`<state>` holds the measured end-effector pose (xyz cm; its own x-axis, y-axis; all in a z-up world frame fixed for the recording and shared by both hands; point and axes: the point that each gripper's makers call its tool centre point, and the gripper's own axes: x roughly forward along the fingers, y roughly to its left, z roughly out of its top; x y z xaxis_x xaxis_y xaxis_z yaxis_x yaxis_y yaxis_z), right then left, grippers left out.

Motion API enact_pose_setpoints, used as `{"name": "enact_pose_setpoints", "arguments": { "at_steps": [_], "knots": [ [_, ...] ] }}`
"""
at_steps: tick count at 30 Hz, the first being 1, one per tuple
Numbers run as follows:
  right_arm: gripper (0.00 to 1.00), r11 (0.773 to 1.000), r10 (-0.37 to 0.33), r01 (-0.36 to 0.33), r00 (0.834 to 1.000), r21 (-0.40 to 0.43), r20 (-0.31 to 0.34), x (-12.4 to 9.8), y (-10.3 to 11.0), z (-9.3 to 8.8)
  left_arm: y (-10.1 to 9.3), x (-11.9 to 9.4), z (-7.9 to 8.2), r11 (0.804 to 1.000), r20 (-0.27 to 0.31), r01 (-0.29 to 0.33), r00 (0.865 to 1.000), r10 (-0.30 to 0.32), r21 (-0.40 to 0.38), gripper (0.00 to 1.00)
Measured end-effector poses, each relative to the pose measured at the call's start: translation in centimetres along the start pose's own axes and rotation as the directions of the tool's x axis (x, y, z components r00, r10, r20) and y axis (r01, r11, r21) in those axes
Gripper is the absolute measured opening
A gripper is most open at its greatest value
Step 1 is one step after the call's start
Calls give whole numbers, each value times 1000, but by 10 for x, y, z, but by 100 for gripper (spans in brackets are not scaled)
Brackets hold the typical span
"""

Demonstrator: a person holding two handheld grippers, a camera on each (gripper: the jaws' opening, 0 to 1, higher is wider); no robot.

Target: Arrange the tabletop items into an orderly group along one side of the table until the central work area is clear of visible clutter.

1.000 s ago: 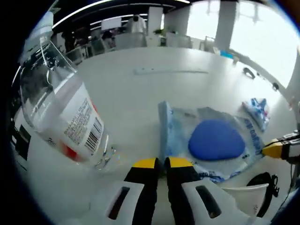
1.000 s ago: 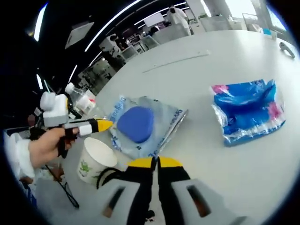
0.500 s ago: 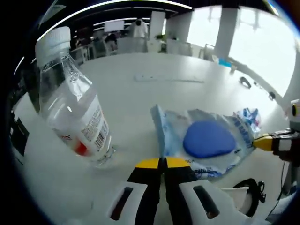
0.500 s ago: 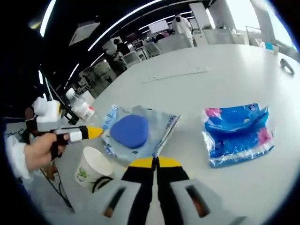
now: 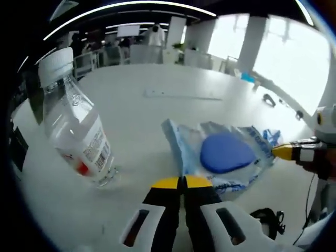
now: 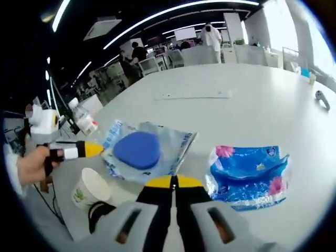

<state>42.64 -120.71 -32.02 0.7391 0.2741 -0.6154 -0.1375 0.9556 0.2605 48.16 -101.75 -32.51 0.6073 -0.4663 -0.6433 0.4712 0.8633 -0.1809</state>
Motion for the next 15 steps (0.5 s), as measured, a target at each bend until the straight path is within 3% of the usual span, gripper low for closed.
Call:
{"name": "enact_pose_setpoints", "arguments": {
  "at_steps": [7, 15],
  "knots": [
    [0, 1000, -11, 10, 1000, -20, -13, 3, -10, -1, -6, 6, 1, 999, -13, 11, 1000, -10, 31, 0],
    [0, 1000, -16, 15, 999, -20, -33, 9, -13, -11, -5, 15, -11, 999, -63, 6, 998, -4, 32, 0]
  ]
}}
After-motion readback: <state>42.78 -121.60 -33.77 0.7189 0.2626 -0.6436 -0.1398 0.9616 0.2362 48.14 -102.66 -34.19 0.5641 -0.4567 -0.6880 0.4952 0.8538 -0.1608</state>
